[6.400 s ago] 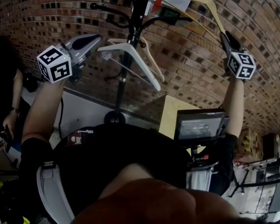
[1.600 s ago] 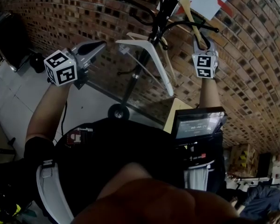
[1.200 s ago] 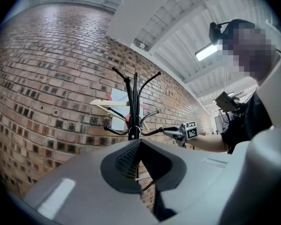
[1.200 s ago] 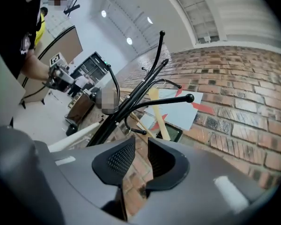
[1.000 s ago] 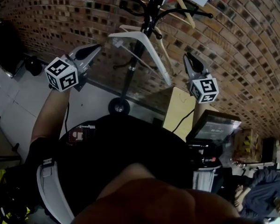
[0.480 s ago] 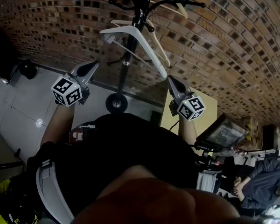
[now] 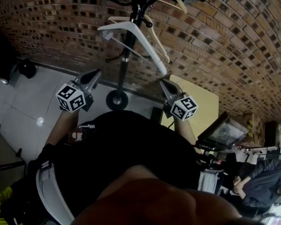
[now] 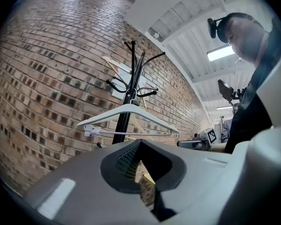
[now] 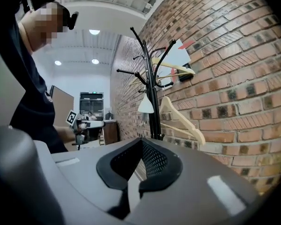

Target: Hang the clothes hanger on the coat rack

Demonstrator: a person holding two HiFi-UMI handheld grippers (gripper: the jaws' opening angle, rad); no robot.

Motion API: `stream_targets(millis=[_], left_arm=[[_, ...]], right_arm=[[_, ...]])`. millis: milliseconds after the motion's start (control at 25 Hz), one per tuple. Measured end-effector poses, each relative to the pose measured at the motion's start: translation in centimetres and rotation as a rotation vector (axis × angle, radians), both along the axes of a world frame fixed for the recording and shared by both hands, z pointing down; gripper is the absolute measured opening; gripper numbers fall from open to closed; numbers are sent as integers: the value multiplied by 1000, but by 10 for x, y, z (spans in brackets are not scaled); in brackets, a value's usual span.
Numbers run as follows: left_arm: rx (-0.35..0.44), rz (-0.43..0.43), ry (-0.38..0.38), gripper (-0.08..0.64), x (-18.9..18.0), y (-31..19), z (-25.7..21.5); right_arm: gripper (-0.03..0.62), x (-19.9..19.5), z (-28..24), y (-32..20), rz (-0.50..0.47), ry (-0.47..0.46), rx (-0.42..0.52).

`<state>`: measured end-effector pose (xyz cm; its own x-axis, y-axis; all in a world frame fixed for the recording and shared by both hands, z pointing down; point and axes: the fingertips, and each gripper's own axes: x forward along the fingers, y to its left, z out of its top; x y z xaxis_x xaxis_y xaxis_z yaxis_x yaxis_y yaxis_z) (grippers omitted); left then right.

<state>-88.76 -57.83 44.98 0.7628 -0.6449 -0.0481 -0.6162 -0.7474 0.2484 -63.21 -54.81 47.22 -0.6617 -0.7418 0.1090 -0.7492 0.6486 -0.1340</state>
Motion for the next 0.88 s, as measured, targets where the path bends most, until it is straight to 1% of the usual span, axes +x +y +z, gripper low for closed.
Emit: stream_targets(millis=[440, 880], left_arm=[[18, -14, -2, -6, -5, 3, -7], [18, -14, -9, -6, -5, 3, -7]], right_arm=[[12, -9, 4, -2, -31, 47, 14], [12, -13, 5, -5, -46, 57, 15]])
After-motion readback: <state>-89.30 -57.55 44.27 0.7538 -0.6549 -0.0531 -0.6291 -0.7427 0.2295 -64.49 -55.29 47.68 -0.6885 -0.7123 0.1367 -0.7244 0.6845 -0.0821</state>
